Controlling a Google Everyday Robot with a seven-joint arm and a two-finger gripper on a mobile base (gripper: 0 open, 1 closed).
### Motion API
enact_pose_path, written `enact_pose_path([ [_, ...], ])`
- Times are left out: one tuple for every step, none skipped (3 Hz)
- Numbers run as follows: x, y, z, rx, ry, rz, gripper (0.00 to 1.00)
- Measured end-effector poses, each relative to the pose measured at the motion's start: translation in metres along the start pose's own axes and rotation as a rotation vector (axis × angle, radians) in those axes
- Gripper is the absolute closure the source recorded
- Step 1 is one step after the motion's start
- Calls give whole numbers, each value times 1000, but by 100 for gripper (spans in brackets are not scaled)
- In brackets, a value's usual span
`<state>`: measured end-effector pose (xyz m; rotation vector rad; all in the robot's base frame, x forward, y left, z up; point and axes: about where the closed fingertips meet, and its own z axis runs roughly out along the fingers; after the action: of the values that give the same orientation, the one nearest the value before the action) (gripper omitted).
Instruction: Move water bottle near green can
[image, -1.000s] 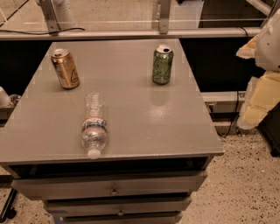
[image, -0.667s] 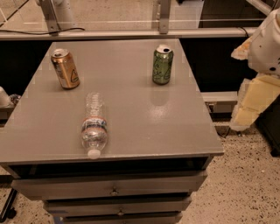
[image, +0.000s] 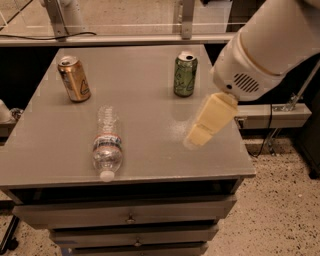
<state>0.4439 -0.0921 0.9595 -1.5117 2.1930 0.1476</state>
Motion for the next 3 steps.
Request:
enact_pose_path([
  [-36,19,25,-79,-129,122,0],
  [-61,44,44,-185,-254,241,0],
  [-84,65,61,-259,-367,301,0],
])
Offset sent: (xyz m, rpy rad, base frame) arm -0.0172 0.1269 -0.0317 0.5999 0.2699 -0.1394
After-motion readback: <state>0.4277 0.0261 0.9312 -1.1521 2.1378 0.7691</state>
